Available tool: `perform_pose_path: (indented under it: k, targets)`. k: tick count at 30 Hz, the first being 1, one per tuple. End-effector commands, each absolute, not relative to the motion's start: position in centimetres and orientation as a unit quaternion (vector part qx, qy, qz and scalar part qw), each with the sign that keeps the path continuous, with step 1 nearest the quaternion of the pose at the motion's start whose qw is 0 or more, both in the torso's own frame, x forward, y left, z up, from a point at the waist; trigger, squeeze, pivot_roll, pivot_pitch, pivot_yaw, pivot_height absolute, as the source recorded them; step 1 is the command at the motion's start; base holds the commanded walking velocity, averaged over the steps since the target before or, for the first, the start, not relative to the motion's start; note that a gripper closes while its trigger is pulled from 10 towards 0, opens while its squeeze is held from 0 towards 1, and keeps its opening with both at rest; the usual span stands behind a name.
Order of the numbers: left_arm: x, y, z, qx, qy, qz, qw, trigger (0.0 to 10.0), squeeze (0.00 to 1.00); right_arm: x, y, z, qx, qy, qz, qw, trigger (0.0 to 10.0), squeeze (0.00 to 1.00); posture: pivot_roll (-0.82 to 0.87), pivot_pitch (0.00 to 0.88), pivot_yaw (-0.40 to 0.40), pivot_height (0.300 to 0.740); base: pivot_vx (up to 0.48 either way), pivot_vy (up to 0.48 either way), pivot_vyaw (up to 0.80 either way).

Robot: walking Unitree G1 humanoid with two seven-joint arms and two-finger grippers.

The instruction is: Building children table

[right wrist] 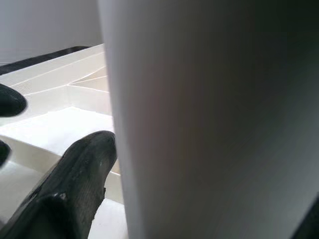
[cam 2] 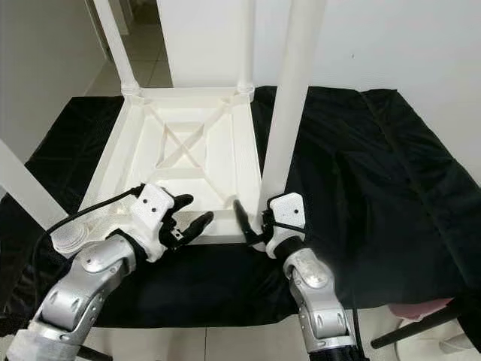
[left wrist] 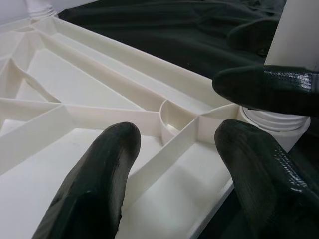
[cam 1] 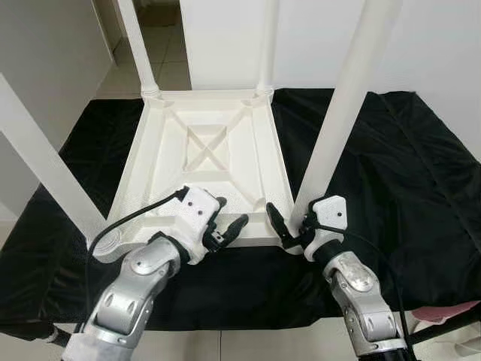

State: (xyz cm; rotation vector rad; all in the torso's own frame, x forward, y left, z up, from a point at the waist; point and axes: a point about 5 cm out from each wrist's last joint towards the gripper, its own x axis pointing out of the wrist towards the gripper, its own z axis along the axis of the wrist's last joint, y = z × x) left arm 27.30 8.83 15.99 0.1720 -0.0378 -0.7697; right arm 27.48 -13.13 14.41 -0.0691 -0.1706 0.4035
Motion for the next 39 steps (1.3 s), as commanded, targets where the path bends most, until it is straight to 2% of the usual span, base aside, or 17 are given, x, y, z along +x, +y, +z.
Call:
perform_pose_path:
  k: [1, 20, 31, 39]
  targets:
    - [27.4, 8.7, 16.0, 0.092, -0.021, -0.394, 0.914, 10.0, 0.00, 27.6, -12.8, 14.3, -0.032, -0.086, 0.207, 0.974, 10.0, 0.00, 0.00, 0.051, 0.024, 0.740, 0.000, 0.000, 0.00]
    - [27.2, 8.5, 15.7, 0.088, -0.025, -0.398, 0.913, 10.0, 0.00, 28.0, -12.8, 13.9, -0.035, -0.088, 0.211, 0.973, 10.0, 0.00, 0.01, 0.045, 0.031, 0.740, 0.000, 0.000, 0.00]
    - [26.5, 8.0, 15.5, 0.072, -0.024, -0.412, 0.908, 10.0, 0.00, 27.7, -13.7, 13.7, -0.048, -0.081, 0.212, 0.973, 10.0, 0.00, -0.01, 0.065, 0.009, 0.740, 0.000, 0.000, 0.00]
    - [26.5, 7.8, 15.4, 0.070, -0.023, -0.416, 0.906, 10.0, 0.00, 27.9, -14.2, 14.0, -0.056, -0.085, 0.209, 0.973, 10.0, 0.00, -0.03, 0.048, 0.013, 0.740, 0.000, 0.000, 0.00]
